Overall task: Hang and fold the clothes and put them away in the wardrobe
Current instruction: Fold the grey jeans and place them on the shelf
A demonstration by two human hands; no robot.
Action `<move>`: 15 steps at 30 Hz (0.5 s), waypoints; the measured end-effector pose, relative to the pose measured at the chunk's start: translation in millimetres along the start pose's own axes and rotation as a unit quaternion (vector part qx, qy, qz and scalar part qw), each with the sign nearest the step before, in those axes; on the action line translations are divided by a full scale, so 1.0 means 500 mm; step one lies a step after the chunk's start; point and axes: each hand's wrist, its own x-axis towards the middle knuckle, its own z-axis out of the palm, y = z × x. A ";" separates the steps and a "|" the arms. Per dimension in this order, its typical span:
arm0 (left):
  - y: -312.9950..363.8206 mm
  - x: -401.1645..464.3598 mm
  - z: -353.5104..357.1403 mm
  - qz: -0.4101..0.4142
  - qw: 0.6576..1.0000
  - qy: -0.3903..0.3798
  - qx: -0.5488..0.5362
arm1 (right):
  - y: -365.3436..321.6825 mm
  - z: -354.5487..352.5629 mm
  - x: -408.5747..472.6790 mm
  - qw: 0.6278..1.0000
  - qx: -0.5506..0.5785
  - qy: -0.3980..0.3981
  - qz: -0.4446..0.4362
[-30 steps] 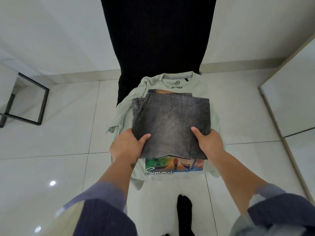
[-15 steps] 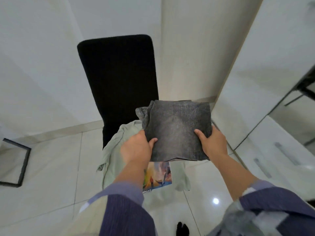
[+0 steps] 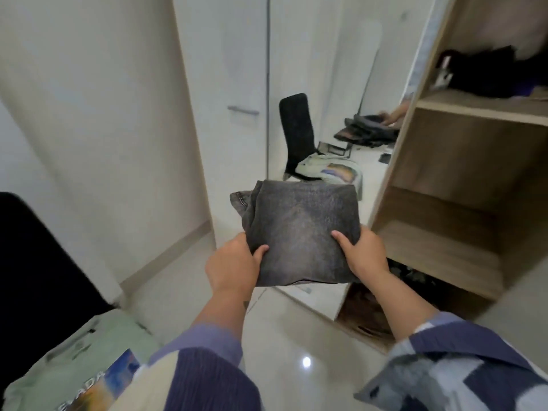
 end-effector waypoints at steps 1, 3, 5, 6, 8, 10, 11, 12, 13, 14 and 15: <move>0.046 0.006 0.016 0.024 1.000 -0.003 -0.006 | 0.025 -0.038 0.016 1.000 -0.009 0.017 0.012; 0.141 0.016 0.047 0.068 0.997 -0.014 -0.020 | 0.080 -0.112 0.048 0.998 -0.020 0.046 0.043; 0.237 0.023 0.078 0.102 0.994 -0.029 -0.033 | 0.136 -0.183 0.079 0.995 -0.029 0.074 0.066; 0.285 0.026 0.093 0.118 0.992 -0.036 -0.039 | 0.163 -0.218 0.096 0.993 -0.034 0.089 0.076; 0.373 0.034 0.125 0.148 0.987 -0.046 -0.050 | 0.214 -0.279 0.126 0.988 -0.048 0.114 0.091; 0.450 0.043 0.157 0.172 0.981 -0.058 -0.061 | 0.261 -0.331 0.158 0.984 -0.066 0.134 0.101; 0.485 0.050 0.175 0.184 0.979 -0.062 -0.062 | 0.282 -0.353 0.173 0.981 -0.071 0.143 0.107; 0.517 0.056 0.193 0.192 0.977 -0.064 -0.063 | 0.302 -0.371 0.190 0.979 -0.074 0.151 0.115; 0.545 0.062 0.211 0.198 0.976 -0.065 -0.066 | 0.322 -0.387 0.207 0.977 -0.077 0.156 0.122; 0.571 0.070 0.227 0.204 0.974 -0.068 -0.070 | 0.340 -0.399 0.225 0.975 -0.081 0.160 0.131; 0.594 0.079 0.243 0.208 0.973 -0.072 -0.072 | 0.355 -0.410 0.243 0.974 -0.085 0.161 0.138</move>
